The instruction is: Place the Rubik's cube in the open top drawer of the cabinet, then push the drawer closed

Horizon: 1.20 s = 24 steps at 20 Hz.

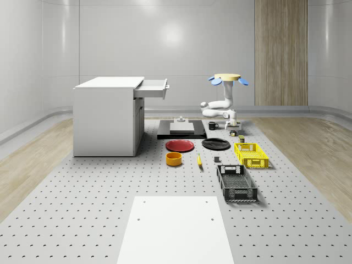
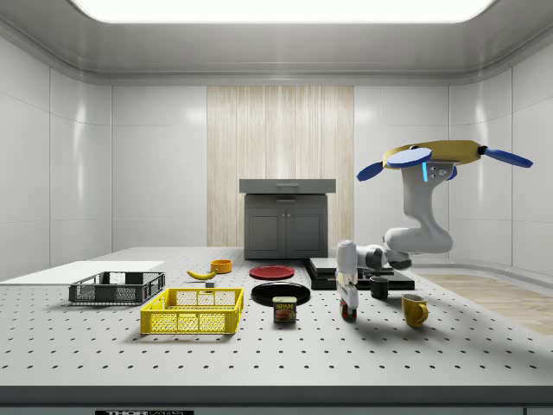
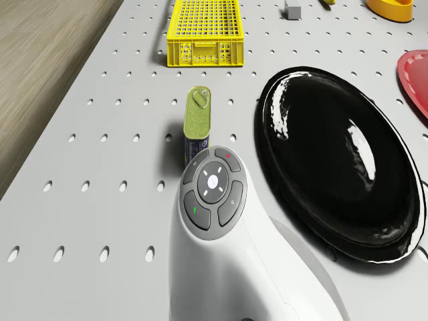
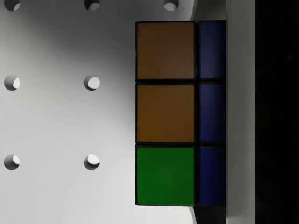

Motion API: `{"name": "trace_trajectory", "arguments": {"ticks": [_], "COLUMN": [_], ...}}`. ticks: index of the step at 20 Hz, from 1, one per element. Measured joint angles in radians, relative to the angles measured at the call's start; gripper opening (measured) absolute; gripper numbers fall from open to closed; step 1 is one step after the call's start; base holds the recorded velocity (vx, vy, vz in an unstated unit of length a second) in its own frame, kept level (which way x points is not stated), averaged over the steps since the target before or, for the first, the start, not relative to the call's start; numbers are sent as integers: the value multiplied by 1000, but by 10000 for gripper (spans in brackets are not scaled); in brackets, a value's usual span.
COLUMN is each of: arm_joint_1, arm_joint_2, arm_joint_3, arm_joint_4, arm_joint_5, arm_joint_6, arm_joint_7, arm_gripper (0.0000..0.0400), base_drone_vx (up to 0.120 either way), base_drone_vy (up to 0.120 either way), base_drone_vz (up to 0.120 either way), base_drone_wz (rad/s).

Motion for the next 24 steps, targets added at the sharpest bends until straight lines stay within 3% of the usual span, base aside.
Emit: {"name": "trace_trajectory", "arguments": {"ticks": [3, 10, 14, 19, 24], "arm_joint_1": [-4, -19, -25, -30, -34], "arm_joint_2": [-1, -8, -20, -37, -55], "arm_joint_3": [43, 145, 173, 189, 196], "arm_joint_4": [-8, -20, -21, -21, -21], "arm_joint_5": [42, 143, 173, 193, 204], "arm_joint_6": [-13, -35, -31, -18, -3], "arm_joint_7": [8, 27, 33, 38, 41], "arm_gripper": [326, 325, 325, 325, 325], "base_drone_vx": [0, 0, 0, 0, 0], "base_drone_vy": [0, -17, -110, 0, -120], "base_drone_vz": [0, 120, 120, 120, 120], "base_drone_wz": [0, 0, 0, 0, 0]}}
